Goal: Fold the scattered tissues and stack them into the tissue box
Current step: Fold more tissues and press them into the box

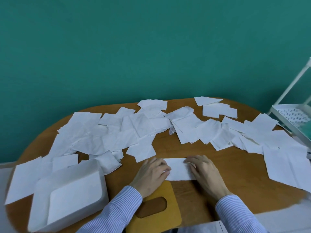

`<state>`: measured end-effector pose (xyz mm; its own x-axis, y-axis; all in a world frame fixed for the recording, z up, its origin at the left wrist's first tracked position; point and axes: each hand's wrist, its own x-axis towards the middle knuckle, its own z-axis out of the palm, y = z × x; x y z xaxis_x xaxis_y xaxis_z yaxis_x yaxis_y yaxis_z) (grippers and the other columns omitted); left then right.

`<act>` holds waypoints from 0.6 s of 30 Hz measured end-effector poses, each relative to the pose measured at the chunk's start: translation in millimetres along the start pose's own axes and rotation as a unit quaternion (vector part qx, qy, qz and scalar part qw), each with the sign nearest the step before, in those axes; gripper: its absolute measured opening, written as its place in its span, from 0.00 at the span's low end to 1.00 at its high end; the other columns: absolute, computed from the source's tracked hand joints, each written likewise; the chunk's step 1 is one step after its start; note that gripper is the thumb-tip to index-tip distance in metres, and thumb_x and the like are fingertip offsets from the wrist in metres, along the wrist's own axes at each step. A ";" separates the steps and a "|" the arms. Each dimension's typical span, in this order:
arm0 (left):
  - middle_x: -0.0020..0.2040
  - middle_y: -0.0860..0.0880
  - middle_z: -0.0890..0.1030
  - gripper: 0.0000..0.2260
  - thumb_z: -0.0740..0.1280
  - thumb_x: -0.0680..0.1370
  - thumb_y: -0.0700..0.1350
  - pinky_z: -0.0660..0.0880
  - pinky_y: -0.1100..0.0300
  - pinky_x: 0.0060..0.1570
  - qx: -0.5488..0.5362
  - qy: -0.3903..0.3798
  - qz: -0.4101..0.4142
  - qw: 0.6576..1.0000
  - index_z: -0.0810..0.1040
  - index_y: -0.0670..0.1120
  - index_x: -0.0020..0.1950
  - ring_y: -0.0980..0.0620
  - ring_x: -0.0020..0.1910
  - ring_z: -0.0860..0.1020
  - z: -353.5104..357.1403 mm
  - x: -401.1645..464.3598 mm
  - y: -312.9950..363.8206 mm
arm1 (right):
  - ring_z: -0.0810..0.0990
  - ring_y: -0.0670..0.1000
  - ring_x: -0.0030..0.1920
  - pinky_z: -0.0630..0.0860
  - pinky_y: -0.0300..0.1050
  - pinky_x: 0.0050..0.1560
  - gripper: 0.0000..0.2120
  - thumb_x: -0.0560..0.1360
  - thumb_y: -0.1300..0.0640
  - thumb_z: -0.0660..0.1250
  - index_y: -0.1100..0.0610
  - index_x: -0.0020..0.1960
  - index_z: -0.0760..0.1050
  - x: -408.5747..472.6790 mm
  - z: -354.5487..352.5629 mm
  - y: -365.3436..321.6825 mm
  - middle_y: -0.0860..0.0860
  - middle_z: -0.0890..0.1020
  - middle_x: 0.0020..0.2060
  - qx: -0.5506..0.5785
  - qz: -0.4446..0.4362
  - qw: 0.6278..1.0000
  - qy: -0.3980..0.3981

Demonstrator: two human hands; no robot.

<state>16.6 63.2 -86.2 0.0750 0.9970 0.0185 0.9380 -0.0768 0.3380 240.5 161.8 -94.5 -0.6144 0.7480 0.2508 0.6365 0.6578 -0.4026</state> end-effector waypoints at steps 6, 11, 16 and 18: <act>0.81 0.49 0.57 0.17 0.57 0.85 0.53 0.55 0.50 0.75 0.044 0.012 -0.054 0.997 0.71 0.54 0.73 0.48 0.79 0.54 3.5 1.4 -2.6 | 0.65 0.50 0.72 0.65 0.47 0.69 0.23 0.81 0.51 0.62 0.46 0.75 0.64 16.2 15.4 -7.8 0.45 0.66 0.75 -0.031 -0.012 0.989 -0.147; 0.83 0.47 0.50 0.22 0.53 0.85 0.58 0.49 0.46 0.78 0.036 -0.050 -0.090 0.994 0.61 0.57 0.78 0.45 0.81 0.48 7.8 -8.6 -5.9 | 0.69 0.49 0.63 0.69 0.44 0.60 0.19 0.81 0.52 0.61 0.45 0.72 0.68 7.4 16.3 -15.2 0.45 0.71 0.68 -0.049 -0.034 0.991 -0.122; 0.81 0.54 0.58 0.21 0.54 0.85 0.57 0.52 0.53 0.77 -0.032 -0.061 -0.040 0.997 0.65 0.56 0.77 0.53 0.80 0.54 1.4 -19.2 -4.8 | 0.69 0.49 0.56 0.68 0.43 0.54 0.23 0.80 0.49 0.63 0.44 0.74 0.64 -5.0 11.6 -18.1 0.45 0.71 0.60 -0.078 0.002 0.989 -0.127; 0.79 0.56 0.62 0.20 0.54 0.85 0.57 0.54 0.55 0.76 -0.066 -0.069 -0.028 0.995 0.66 0.57 0.77 0.55 0.78 0.58 0.7 -23.2 -4.1 | 0.69 0.49 0.57 0.68 0.43 0.55 0.25 0.79 0.48 0.64 0.44 0.74 0.63 -11.1 8.6 -17.1 0.46 0.71 0.61 -0.078 0.022 0.988 -0.129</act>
<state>11.3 40.4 -88.7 0.0781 0.9883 -0.1307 0.8899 -0.0100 0.4560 232.4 141.5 -97.9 -0.6705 0.7419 -0.0046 0.7168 0.6462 -0.2622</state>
